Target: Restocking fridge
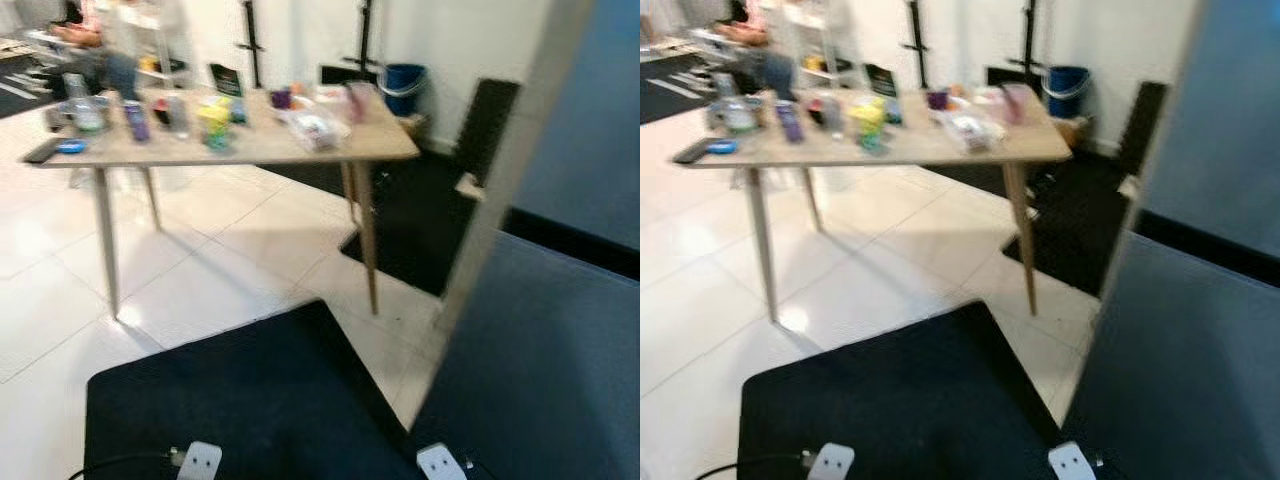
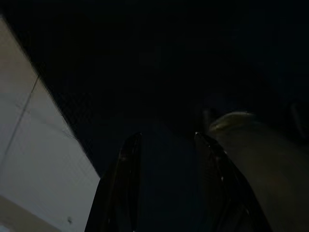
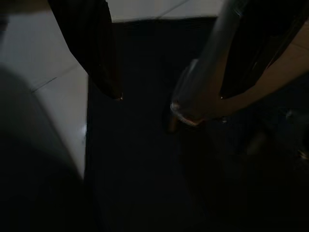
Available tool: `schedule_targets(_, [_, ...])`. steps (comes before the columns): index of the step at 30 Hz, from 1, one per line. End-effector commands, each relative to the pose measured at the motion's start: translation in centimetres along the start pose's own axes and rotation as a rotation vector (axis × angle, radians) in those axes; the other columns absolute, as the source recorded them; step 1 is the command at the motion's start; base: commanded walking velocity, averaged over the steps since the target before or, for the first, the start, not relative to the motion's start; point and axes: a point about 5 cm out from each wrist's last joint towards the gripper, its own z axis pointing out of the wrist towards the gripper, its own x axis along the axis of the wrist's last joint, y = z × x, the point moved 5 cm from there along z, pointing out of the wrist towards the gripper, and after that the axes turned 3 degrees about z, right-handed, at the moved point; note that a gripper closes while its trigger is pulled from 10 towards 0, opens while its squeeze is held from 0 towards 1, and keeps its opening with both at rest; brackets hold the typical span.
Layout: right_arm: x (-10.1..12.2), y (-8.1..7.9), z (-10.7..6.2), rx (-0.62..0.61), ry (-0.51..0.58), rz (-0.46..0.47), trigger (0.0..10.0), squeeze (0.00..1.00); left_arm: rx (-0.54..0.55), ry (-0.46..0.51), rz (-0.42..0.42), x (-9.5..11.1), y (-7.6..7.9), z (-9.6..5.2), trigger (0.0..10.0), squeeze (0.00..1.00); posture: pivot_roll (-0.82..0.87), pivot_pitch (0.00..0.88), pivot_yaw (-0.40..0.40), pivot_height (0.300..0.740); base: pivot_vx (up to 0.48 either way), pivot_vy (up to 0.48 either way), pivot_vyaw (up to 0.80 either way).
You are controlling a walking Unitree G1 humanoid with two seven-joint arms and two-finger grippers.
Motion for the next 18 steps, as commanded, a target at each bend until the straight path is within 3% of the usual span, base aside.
schedule_targets(1, [-0.18,-0.29,0.04,0.008,-0.001,0.007,10.0,0.00,0.004,-0.020,0.003,-0.49,-0.05,-0.05,10.0,0.00,-0.03,0.000,-0.010,0.740,0.000,0.000,0.76])
schedule_targets(13, [0.34,-0.14,0.07,-0.007,0.013,0.019,10.0,0.00,0.017,-0.011,-0.016,-0.02,-0.57,-0.01,10.0,0.00,-0.02,0.000,-0.005,0.740,0.000,0.000,0.76])
schedule_targets(18, [0.11,0.42,0.03,-0.055,0.006,0.023,10.0,0.00,0.014,-0.015,-0.025,-0.05,-0.62,-0.01,10.0,0.00,-0.02,0.000,-0.002,0.740,0.000,0.000,0.10])
